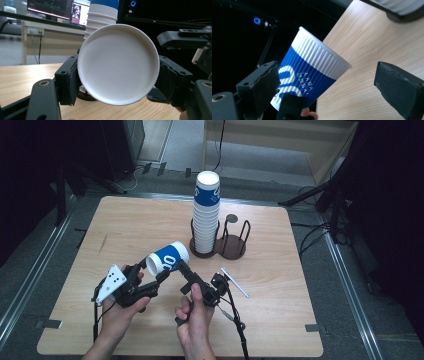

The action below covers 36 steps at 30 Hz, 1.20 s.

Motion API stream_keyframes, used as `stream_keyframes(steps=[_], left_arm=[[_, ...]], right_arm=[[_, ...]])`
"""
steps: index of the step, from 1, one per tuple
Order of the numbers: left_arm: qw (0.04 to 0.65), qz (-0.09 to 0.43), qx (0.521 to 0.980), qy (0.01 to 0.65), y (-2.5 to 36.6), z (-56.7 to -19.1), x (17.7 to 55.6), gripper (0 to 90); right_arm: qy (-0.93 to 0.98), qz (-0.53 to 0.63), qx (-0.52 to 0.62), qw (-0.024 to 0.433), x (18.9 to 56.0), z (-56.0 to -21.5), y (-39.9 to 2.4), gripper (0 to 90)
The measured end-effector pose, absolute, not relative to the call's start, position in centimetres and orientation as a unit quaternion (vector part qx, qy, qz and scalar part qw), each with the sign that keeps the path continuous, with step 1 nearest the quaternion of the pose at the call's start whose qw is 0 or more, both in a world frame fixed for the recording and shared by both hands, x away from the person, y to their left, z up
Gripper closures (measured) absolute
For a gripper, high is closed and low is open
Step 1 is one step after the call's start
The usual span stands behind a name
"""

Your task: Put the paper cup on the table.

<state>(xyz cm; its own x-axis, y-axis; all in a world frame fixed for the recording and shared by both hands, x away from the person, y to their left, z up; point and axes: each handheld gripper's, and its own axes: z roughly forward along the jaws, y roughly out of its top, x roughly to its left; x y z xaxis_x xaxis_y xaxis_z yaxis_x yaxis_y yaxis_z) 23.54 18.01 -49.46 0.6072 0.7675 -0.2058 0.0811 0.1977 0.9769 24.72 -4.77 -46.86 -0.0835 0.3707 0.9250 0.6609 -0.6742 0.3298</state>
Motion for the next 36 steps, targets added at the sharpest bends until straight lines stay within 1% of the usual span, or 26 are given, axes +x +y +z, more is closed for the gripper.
stream_keyframes(steps=[4,12,17,36], left_arm=[[0.682,0.256,0.582,0.362,17.8,-49.4,23.4,28.4],[0.683,0.253,0.585,0.357,17.5,-49.5,23.3,28.3],[0.685,0.25,0.586,0.353,17.2,-49.6,23.2,28.4],[0.687,0.236,0.593,0.347,16.6,-49.7,22.9,28.3]], right_arm=[[-0.364,-0.625,-0.671,0.162,25.0,-47.0,-4.6,6.0],[-0.345,-0.622,-0.676,0.191,25.4,-47.2,-4.3,5.9],[-0.326,-0.62,-0.679,0.221,26.1,-47.5,-4.2,4.4],[-0.311,-0.61,-0.682,0.255,27.8,-48.1,-3.8,2.7]])
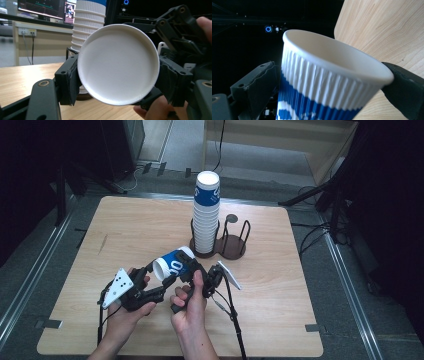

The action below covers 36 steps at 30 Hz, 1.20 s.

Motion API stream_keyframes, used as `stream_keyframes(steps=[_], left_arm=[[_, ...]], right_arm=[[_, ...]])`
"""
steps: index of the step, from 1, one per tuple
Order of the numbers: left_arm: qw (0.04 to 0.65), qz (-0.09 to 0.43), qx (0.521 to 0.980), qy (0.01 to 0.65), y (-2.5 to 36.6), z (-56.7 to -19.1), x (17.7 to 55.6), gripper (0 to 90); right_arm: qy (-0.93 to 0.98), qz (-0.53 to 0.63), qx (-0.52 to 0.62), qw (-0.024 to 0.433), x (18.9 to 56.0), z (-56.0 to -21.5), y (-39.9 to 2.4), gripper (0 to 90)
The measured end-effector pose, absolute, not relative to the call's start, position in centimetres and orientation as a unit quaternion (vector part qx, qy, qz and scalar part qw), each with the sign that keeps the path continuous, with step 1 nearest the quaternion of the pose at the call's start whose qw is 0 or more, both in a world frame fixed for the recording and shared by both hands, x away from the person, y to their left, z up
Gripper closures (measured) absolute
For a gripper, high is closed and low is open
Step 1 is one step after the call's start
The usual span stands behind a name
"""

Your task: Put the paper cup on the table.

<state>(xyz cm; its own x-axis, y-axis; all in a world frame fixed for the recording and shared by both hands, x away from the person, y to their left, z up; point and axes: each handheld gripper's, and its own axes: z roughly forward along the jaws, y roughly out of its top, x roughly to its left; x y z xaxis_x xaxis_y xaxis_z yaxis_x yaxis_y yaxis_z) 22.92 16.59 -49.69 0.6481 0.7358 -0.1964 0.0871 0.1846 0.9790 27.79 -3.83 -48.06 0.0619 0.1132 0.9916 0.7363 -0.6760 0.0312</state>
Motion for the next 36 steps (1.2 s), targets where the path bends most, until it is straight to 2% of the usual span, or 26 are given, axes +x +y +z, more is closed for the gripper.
stream_keyframes(steps=[6,12,16,22,25,28,30,32,35,36], left_arm=[[0.684,0.24,0.596,0.345,16.6,-49.7,22.9,28.3],[0.684,0.242,0.598,0.341,16.6,-49.8,23.0,28.3],[0.685,0.239,0.599,0.339,16.5,-49.8,22.9,28.1],[0.697,0.224,0.591,0.339,16.8,-49.5,22.8,28.3],[0.698,0.214,0.592,0.341,17.0,-49.4,22.7,25.7],[0.685,0.222,0.602,0.344,17.0,-49.4,22.7,18.9],[0.682,0.21,0.605,0.352,17.1,-49.3,22.7,13.0],[0.676,0.198,0.611,0.363,17.1,-49.2,22.7,12.3],[0.658,0.193,0.62,0.38,17.2,-49.1,22.7,1.0],[0.654,0.192,0.623,0.384,17.3,-49.1,22.7,0.0]], right_arm=[[-0.302,-0.608,-0.684,0.267,28.0,-48.2,-3.8,3.6],[-0.292,-0.607,-0.679,0.291,28.1,-48.4,-3.7,9.4],[-0.286,-0.613,-0.678,0.29,28.0,-48.4,-3.7,16.5],[-0.277,-0.634,-0.667,0.277,27.9,-48.0,-4.0,19.5],[-0.279,-0.641,-0.666,0.26,27.9,-47.9,-4.4,20.0],[-0.282,-0.64,-0.671,0.244,28.0,-47.8,-4.7,20.2],[-0.289,-0.644,-0.67,0.228,27.9,-47.7,-4.9,20.3],[-0.295,-0.649,-0.668,0.213,27.9,-47.5,-5.1,20.3],[-0.306,-0.651,-0.67,0.184,27.8,-47.4,-5.3,20.5],[-0.312,-0.653,-0.669,0.172,27.8,-47.4,-5.4,20.5]])
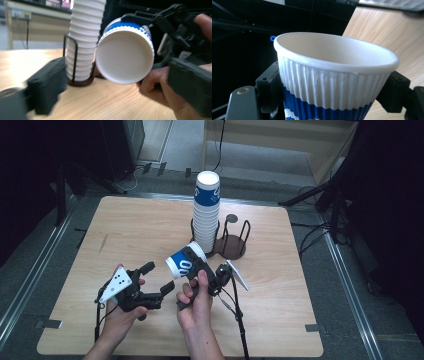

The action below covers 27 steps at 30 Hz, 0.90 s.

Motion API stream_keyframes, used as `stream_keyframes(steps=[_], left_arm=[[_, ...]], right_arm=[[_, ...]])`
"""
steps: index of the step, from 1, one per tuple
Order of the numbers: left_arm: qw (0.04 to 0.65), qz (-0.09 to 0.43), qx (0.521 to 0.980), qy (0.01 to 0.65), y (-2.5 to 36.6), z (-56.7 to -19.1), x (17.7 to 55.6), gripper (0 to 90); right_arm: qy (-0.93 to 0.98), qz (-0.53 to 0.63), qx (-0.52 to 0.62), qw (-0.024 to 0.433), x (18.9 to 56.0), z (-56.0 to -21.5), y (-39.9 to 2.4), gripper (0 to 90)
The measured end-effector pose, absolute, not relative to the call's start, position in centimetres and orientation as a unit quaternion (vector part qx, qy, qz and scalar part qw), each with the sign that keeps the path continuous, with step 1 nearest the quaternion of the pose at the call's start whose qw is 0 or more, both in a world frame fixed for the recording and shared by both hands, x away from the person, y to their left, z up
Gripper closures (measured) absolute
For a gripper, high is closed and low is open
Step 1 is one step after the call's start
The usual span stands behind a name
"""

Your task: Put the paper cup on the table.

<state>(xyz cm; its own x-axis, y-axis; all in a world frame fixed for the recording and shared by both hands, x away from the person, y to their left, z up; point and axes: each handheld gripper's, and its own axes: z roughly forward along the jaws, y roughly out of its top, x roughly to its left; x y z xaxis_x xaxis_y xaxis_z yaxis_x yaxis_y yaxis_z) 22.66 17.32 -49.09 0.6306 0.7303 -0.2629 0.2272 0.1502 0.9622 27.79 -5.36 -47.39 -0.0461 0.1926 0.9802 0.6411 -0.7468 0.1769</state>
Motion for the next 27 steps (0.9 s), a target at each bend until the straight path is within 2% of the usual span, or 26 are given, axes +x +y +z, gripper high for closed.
stream_keyframes(steps=[12,27], left_arm=[[0.632,0.173,0.638,0.405,18.6,-49.3,23.2,0.0],[0.586,0.185,0.663,0.428,20.1,-50.3,23.8,0.0]], right_arm=[[-0.381,-0.647,-0.66,0.018,27.4,-47.1,-6.0,20.4],[-0.478,-0.608,-0.613,-0.162,27.0,-46.8,-7.0,19.9]])
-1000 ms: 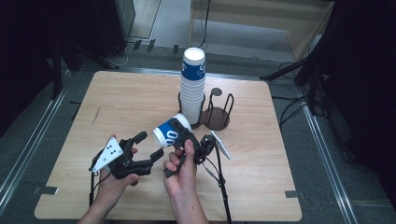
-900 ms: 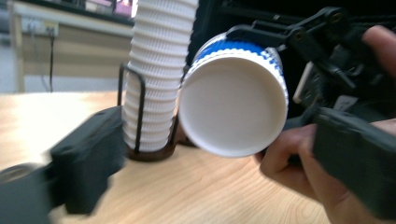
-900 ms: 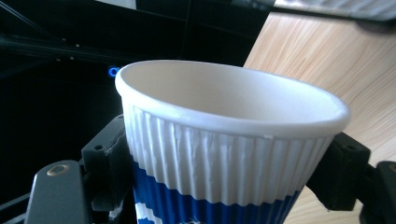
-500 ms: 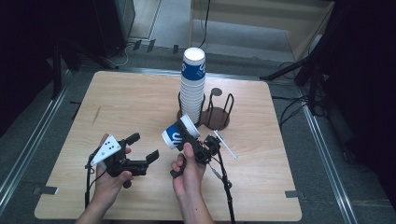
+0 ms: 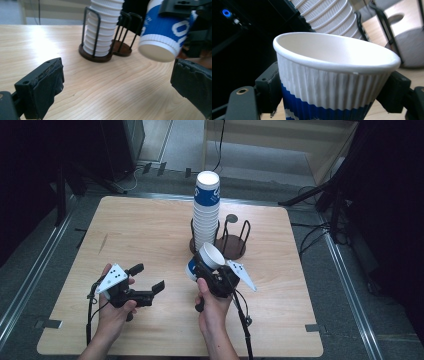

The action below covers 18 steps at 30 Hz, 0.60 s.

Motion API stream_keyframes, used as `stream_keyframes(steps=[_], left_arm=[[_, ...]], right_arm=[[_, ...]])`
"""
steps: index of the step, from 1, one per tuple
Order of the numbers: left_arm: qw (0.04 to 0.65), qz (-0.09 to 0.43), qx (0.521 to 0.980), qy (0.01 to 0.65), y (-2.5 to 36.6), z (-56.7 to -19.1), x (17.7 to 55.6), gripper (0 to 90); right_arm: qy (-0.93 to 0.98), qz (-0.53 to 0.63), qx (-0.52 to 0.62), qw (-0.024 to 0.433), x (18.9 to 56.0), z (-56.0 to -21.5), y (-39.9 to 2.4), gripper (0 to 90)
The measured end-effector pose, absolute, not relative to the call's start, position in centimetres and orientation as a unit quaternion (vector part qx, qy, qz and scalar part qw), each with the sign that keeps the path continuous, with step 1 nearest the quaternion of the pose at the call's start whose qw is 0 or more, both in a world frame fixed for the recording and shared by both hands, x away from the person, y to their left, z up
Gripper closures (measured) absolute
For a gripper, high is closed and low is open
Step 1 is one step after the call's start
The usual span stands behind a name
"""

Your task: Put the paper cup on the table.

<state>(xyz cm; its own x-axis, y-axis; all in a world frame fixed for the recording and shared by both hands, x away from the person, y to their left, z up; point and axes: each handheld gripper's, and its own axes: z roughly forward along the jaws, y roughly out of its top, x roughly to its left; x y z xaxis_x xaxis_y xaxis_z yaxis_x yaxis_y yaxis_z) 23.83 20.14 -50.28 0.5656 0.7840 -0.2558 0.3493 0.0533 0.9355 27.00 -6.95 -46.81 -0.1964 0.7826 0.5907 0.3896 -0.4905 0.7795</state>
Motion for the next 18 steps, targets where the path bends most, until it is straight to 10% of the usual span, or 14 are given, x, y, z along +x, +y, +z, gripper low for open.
stream_keyframes(steps=[18], left_arm=[[0.537,0.235,0.654,0.478,23.7,-52.4,24.5,0.0]], right_arm=[[0.527,0.601,0.526,0.291,27.5,-47.8,-8.6,20.1]])
